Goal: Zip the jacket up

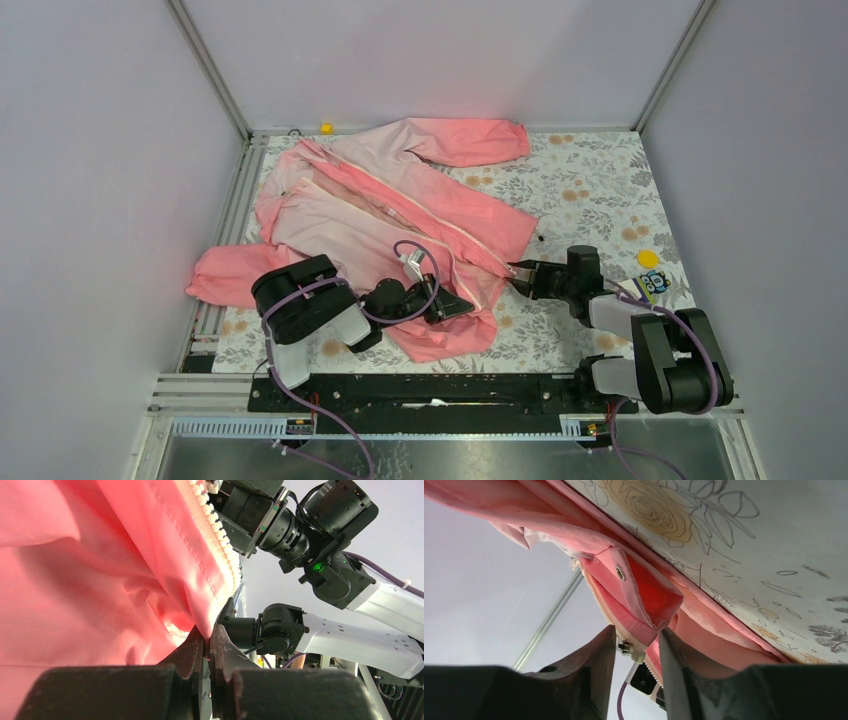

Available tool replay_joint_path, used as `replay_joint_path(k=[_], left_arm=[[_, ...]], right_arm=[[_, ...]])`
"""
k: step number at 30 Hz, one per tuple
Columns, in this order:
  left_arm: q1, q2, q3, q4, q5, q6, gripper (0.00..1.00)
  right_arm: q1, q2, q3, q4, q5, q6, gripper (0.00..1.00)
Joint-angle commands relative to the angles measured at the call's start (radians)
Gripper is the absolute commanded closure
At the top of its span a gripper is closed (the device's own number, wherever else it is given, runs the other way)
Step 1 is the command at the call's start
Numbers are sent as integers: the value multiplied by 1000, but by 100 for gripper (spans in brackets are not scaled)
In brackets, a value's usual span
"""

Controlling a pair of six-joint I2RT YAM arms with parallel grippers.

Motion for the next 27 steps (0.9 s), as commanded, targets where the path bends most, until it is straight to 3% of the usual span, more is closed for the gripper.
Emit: replay_joint_path(k=[1,8,13,18,22,27], left_arm=[[-10,-12,7,71,4,3,100],[-14,-18,10,66,5,5,100],[-15,-29,10,56,5,8,100],[-15,-49,13,26,2,22,100],[-15,-50,9,29,3,20,100],[-15,-53,14,21,4,22,100]], right_arm=[[21,8,-38,-103,-8,27,54],[21,-23,-79,-93,28,24,63],[21,-30,-77,-89,34,-6,75],[24,-66,-64,-171,46,-120,67],[25,-89,-99,-181,68,-180,66],[27,-70,-141,-67,87,-184,66]])
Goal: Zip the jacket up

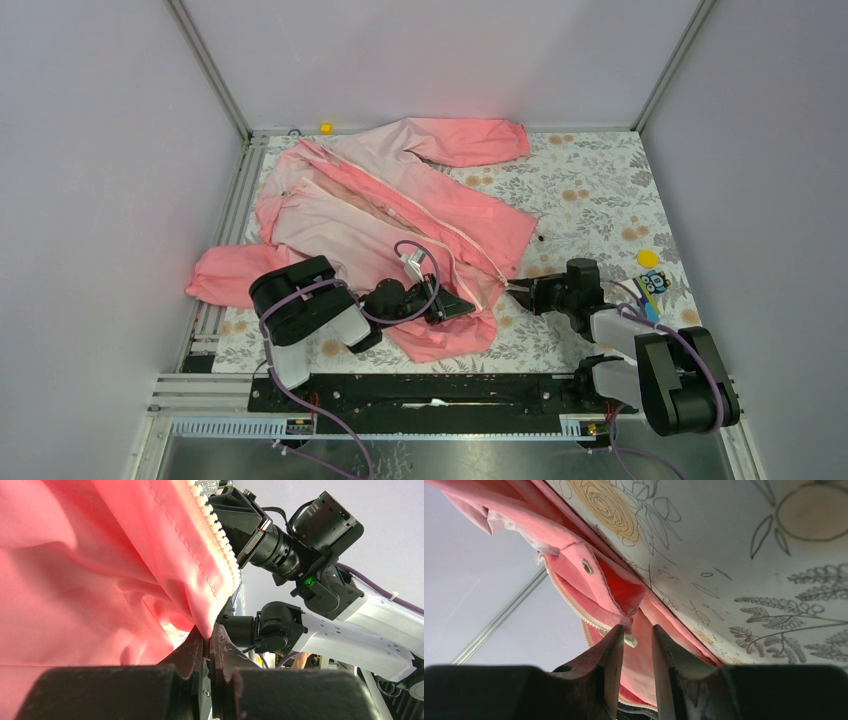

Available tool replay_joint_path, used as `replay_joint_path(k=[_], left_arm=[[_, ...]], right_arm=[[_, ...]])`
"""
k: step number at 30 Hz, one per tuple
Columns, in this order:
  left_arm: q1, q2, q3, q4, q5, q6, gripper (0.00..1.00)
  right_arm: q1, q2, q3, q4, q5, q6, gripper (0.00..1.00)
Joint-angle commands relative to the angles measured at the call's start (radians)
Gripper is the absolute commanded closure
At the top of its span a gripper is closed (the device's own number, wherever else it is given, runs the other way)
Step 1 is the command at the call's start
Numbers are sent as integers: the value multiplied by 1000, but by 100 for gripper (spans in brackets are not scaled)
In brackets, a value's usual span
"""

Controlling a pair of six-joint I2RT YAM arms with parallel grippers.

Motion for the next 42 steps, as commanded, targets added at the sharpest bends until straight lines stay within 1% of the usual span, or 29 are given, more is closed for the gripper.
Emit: replay_joint_path(k=[1,2,5,6,8,11,16,17,18,19,21,23,27,29,31,33,36,39,42], left_arm=[[-7,-38,16,26,6,19,100],[-6,-38,18,26,7,18,100],[-7,-43,22,19,11,20,100],[-8,-45,22,16,11,21,100],[-7,-49,21,16,11,21,100],[-8,-54,16,16,7,22,100],[-8,-60,8,20,3,22,100],[-8,-61,7,22,4,21,100],[-9,-61,7,24,3,20,100],[-8,-61,8,28,4,17,100],[-8,-58,10,45,4,4,100],[-9,-49,11,73,4,-14,100],[-8,-19,-17,166,-17,-49,100],[-8,-2,-33,215,-36,-58,100],[-11,15,-37,272,-52,-60,100],[-21,20,-30,273,-82,-56,100],[-37,22,-27,276,-135,-47,100],[-54,14,-29,276,-212,-25,100],[-70,22,-15,283,-274,-11,100]], right_arm=[[6,32,-57,-7,46,-1,66],[6,37,-54,11,53,-5,65],[6,57,-43,42,76,-7,58],[5,68,-40,51,78,-6,57],[6,97,-37,95,70,4,57],[6,140,-33,153,52,30,61],[6,187,-27,209,32,48,73],[5,190,-28,213,31,48,79],[6,191,-31,220,27,47,82],[7,190,-34,228,24,43,89],[6,179,-37,230,15,18,94],[7,165,-32,239,-5,-61,100],[8,121,-32,292,-45,-215,100],[7,103,-41,355,-85,-254,100],[7,92,-64,461,-126,-240,100],[7,74,-82,530,-147,-216,100],[9,43,-83,544,-165,-195,100],[9,11,-105,617,-177,-149,100],[9,-21,-115,635,-178,-120,100]])
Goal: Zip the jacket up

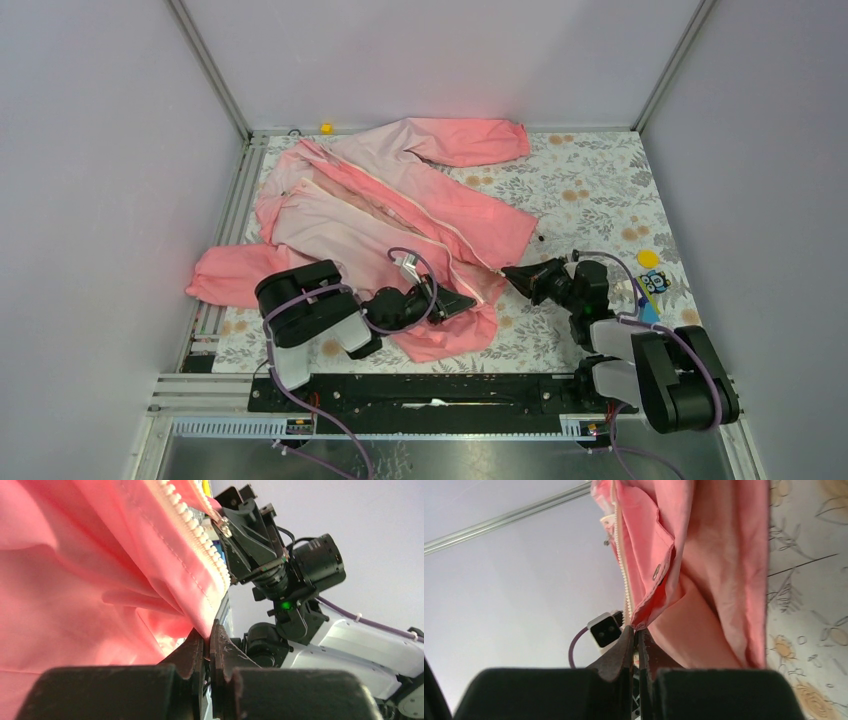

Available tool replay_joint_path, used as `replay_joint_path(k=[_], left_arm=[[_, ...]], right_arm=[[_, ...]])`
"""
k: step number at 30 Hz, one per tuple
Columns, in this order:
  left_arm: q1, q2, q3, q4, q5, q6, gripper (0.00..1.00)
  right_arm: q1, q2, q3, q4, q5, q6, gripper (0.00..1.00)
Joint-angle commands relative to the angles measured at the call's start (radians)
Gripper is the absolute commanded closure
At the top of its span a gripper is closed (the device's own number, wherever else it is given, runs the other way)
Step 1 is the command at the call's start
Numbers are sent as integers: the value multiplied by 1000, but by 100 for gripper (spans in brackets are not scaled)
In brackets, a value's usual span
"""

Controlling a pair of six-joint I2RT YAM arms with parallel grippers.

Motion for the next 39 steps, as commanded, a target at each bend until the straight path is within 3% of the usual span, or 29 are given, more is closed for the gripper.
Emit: replay_joint_path(k=[1,13,20,39], left_arm=[[-25,8,17,168,-142,45,100],[-84,-37,59,176,-281,246,100],[-87,-46,86,179,-310,280,100],[-58,1,149,185,-262,77,100]], right_arm=[[6,-57,-22,114,-44,51,100],[8,-108,-71,218,-56,80,100],[11,-123,-68,209,-66,77,100],[19,-121,-85,279,-75,148,100]])
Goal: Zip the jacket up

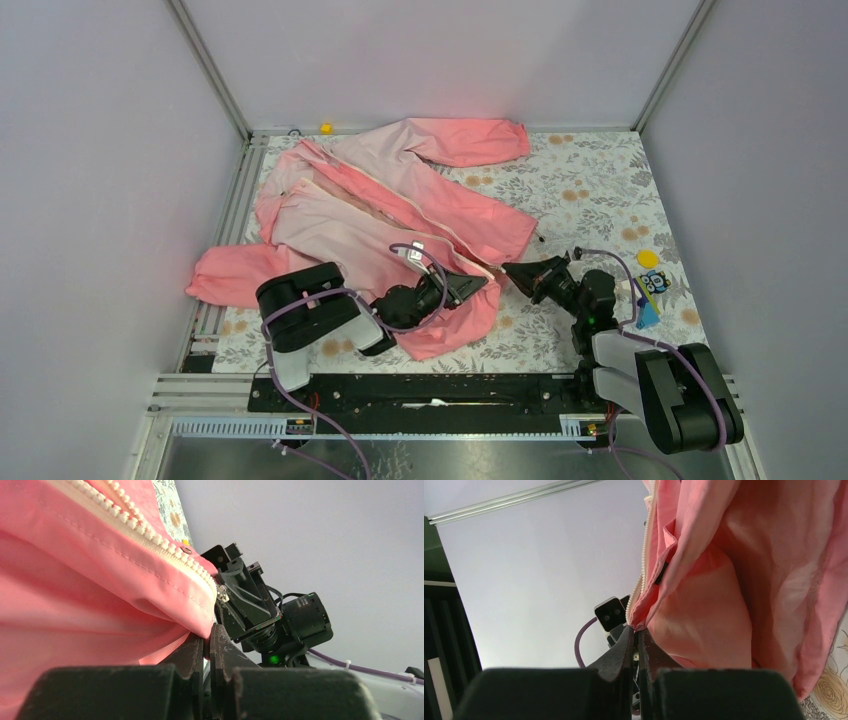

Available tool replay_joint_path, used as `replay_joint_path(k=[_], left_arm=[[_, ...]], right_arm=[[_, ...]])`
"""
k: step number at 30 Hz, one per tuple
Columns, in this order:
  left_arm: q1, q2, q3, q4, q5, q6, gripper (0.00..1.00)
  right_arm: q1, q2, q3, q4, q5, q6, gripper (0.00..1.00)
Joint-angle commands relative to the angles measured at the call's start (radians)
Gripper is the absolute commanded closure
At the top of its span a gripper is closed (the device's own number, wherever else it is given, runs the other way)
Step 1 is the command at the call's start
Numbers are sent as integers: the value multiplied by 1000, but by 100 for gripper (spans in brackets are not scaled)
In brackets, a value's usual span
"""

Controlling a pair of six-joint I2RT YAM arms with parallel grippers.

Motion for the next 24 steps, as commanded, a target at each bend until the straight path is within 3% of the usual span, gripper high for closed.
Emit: replay_joint_path(k=[1,6,24], left_arm=[[23,20,41,175,38,-79,100],[59,32,73,176,157,-145,100],[78,-74,-37,177,192,-178,100]], right_arm=[[9,-10,-17,73,-39,57,100],[9,-1,20,82,-75,21,100],[9,16,35,188,-106,-61,100]])
